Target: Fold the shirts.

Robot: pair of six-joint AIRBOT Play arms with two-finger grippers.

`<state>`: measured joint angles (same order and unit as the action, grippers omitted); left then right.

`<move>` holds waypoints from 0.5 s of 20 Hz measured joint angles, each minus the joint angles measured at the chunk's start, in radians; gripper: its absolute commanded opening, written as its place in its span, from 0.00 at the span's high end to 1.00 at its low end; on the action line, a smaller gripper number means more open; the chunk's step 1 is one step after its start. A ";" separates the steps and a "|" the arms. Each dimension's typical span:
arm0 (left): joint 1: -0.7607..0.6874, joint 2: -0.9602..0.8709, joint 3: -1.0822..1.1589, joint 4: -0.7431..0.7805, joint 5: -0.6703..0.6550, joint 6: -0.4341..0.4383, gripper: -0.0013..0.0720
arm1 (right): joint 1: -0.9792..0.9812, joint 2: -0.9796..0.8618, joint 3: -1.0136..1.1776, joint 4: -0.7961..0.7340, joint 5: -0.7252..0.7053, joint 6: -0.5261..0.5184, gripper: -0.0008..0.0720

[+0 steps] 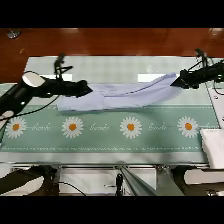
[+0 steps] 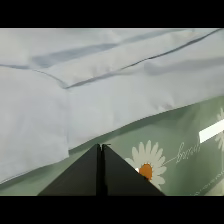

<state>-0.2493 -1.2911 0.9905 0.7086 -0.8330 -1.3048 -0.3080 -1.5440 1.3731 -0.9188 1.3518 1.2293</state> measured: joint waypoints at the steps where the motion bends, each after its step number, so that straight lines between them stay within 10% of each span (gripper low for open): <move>1: -0.044 -0.042 0.029 -0.006 0.008 0.005 0.95 | 0.000 0.068 -0.041 -0.007 -0.004 -0.003 0.96; 10: -0.384 -0.488 0.484 0.038 -0.031 -0.130 0.95 | 0.002 0.689 -0.359 0.002 -0.008 0.095 0.97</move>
<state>-0.6331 -1.7786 1.4742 0.7464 -0.8635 -1.4345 -0.3061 -0.8551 1.0142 -0.9169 1.3434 1.3243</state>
